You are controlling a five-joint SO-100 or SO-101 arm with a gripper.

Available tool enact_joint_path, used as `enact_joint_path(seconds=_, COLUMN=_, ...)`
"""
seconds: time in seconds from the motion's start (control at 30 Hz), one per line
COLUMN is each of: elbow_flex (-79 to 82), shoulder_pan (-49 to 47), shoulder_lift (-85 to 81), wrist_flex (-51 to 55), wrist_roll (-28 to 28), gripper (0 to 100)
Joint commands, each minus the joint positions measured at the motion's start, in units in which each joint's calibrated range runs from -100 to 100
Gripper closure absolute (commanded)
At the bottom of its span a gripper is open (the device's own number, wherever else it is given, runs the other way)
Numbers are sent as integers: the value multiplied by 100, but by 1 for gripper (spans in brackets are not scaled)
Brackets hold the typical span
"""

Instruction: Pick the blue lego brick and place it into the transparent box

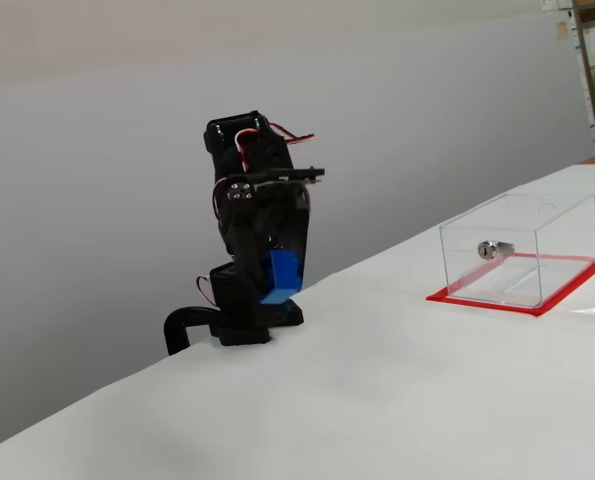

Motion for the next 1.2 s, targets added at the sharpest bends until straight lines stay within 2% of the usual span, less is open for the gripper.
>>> enact_joint_path(seconds=0.0, elbow_flex=-118, shoulder_pan=-162, shoulder_lift=-654, wrist_flex=-119, wrist_roll=-23, gripper=98)
enact_joint_path(seconds=0.53, elbow_flex=-18, shoulder_pan=-1345, shoulder_lift=-1774, wrist_flex=-41, wrist_roll=-23, gripper=98)
enact_joint_path(seconds=0.7, elbow_flex=-18, shoulder_pan=-2202, shoulder_lift=-1859, wrist_flex=2, wrist_roll=-28, gripper=98)
enact_joint_path(seconds=1.0, elbow_flex=-73, shoulder_pan=-4036, shoulder_lift=-1859, wrist_flex=1212, wrist_roll=-39, gripper=98)
enact_joint_path(seconds=1.17, elbow_flex=-64, shoulder_pan=-5049, shoulder_lift=-1859, wrist_flex=1447, wrist_roll=-39, gripper=98)
